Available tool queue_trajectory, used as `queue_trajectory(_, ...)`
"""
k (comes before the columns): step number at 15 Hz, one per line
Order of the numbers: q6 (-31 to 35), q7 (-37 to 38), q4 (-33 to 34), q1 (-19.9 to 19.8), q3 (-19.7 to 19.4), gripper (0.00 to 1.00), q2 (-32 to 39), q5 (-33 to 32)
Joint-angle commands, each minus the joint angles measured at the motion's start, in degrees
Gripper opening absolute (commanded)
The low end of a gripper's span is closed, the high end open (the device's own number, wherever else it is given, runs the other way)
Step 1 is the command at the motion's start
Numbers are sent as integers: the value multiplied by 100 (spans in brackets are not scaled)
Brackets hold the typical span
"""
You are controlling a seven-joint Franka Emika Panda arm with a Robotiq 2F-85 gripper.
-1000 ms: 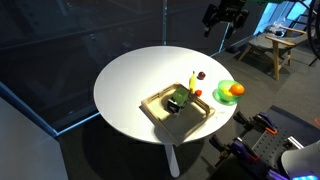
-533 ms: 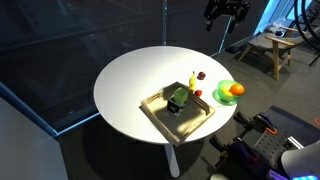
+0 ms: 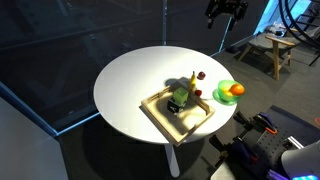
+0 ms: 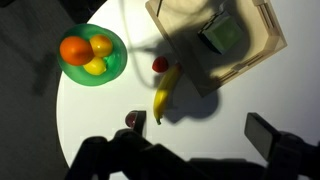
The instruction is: Pick up the brown plush toy and put it in the green bowl
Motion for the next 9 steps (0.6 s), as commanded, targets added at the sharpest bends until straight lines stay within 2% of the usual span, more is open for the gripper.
queue_trajectory(1,-81,-358,332,-106,-106,100,330,79)
queue_trajectory(9,217,-1038,462,-246,-321,100,820,40)
